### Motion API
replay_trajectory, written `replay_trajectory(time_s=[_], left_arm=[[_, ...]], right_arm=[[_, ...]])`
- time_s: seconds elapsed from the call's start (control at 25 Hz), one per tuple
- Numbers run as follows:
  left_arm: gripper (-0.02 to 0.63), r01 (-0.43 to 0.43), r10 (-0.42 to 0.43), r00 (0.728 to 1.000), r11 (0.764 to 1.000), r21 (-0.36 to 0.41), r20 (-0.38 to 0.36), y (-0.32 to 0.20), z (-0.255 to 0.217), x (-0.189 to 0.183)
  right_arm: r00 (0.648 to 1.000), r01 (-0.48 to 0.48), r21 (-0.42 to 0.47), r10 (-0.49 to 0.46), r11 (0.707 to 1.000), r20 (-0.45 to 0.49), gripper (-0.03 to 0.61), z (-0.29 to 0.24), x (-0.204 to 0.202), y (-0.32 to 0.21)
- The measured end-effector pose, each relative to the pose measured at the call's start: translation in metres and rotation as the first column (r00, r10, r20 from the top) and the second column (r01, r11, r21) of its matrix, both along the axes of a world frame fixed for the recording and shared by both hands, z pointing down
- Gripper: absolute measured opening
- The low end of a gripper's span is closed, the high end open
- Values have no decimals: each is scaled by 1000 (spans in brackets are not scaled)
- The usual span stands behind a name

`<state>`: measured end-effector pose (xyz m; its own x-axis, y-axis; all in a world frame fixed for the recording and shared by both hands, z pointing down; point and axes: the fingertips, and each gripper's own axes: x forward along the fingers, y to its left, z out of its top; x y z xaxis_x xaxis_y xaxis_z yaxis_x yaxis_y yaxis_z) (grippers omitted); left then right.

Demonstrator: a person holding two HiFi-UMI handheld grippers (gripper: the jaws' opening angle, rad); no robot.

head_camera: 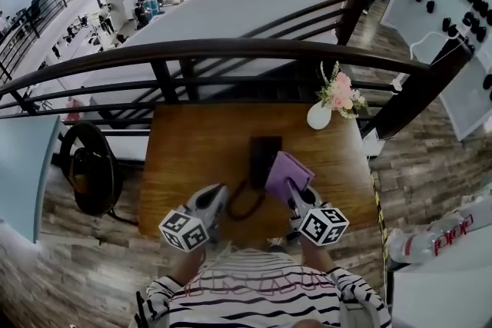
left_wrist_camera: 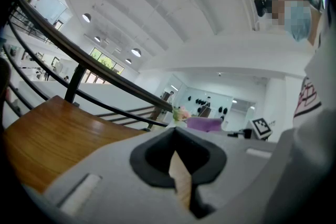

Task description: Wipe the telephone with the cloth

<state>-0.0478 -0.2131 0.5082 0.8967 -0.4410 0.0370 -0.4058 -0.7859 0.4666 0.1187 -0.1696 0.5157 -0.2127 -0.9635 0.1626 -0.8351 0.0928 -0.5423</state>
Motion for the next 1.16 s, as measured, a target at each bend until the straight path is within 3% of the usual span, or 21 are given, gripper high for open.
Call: replay_trajectory(time_s=[0.6,1.16], left_arm=[[2,-49,49,999,999,-3,-8,12,4,5],[2,-52,52,999,999,-12,-17,16,6,1]], right_arm=[[998,-53,-4,53,999,-33,35,5,1,25],[998,-47,-11,46,999,-44,35,7,-6,27]])
